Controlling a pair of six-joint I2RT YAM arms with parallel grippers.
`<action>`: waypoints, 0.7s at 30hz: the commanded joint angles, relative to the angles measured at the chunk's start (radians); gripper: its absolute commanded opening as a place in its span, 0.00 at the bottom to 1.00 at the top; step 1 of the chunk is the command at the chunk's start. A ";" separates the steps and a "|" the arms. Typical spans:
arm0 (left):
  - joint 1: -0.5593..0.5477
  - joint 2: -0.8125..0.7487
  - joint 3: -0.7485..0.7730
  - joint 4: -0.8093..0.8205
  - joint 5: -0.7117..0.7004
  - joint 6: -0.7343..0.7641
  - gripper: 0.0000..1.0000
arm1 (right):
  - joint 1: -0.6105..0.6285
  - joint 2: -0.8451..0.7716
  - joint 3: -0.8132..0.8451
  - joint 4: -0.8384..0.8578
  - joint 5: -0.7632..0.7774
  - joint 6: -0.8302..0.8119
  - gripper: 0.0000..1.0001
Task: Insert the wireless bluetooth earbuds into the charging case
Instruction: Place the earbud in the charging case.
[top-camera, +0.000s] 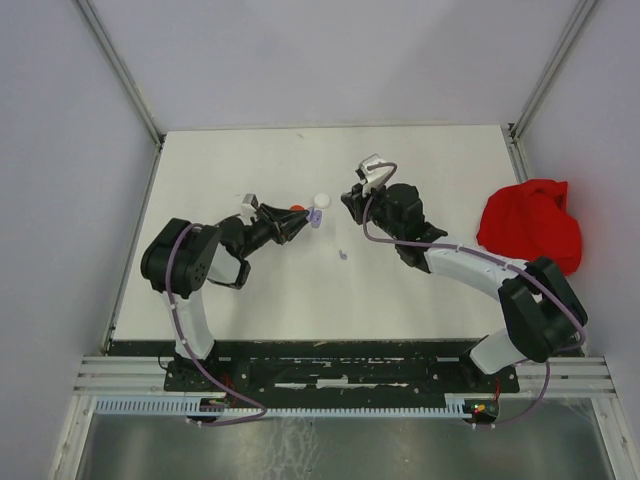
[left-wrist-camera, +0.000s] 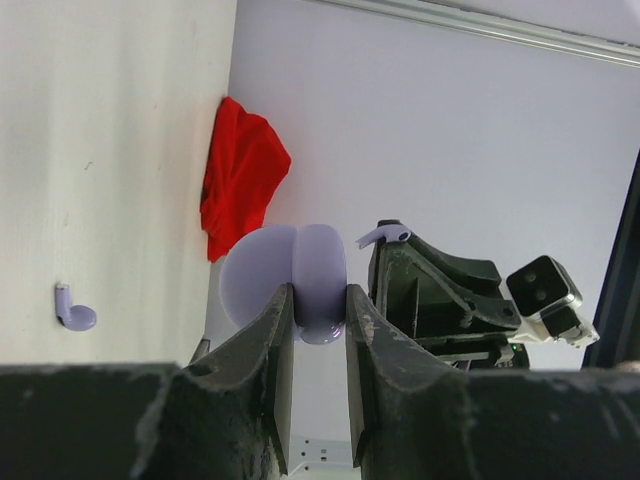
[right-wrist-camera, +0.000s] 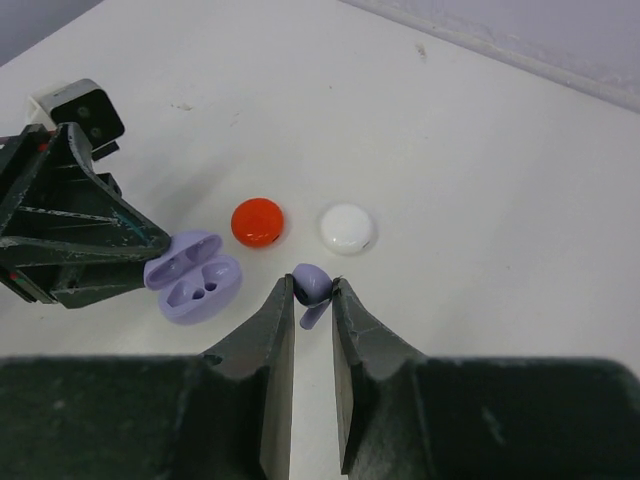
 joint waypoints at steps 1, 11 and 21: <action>-0.017 0.011 0.042 0.103 0.022 -0.077 0.03 | 0.029 0.011 -0.036 0.264 -0.033 -0.059 0.01; -0.032 0.008 0.069 0.078 0.046 -0.090 0.03 | 0.049 0.078 -0.115 0.520 -0.133 -0.176 0.00; -0.043 -0.002 0.080 0.069 0.059 -0.090 0.03 | 0.078 0.118 -0.132 0.552 -0.172 -0.264 0.00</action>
